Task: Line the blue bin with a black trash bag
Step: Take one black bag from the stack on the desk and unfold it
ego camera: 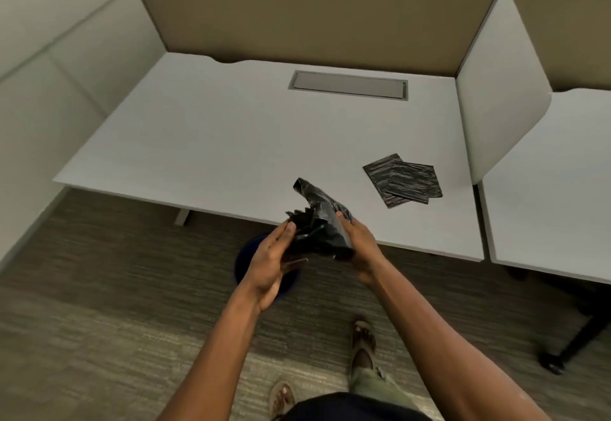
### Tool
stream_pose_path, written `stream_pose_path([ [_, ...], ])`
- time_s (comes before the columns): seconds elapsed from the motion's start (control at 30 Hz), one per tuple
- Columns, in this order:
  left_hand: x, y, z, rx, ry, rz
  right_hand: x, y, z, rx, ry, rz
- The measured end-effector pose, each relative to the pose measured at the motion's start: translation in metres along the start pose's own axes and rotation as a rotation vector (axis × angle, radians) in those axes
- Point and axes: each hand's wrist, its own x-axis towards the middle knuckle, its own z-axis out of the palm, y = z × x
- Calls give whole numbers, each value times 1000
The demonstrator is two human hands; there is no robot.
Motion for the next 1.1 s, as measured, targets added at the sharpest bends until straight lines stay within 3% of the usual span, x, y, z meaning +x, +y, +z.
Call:
stream_pose_path([
  [0.1, -38, 0, -23, -17, -25, 20, -18, 15, 22, 40, 26, -27],
  [0.3, -104, -11, -63, -136, 71, 44, -53, 27, 44, 452, -16, 15],
  [0.43, -131, -12, -87, 95, 270, 85, -72, 38, 48, 469, 18, -26],
  [0.5, -139, -9, -96, 193, 426, 89, -80, 44, 50, 334, 41, -85],
  [0.57, -145, -3, -104, 129, 522, 53, -85, 48, 53, 76, 87, -197],
  [0.63, -150, 4, -114, -152, 488, -13, -89, 51, 57, -140, 121, -342],
  [0.73, -159, 22, -127, -574, 299, 16, -90, 49, 63, -286, 120, -449],
  [0.97, -139, 73, -114, -721, 217, 129, -105, 36, 54, -547, -194, -401],
  [1.1, -109, 107, -128, -737, 291, 142, -118, 38, 39, -680, -331, -342],
])
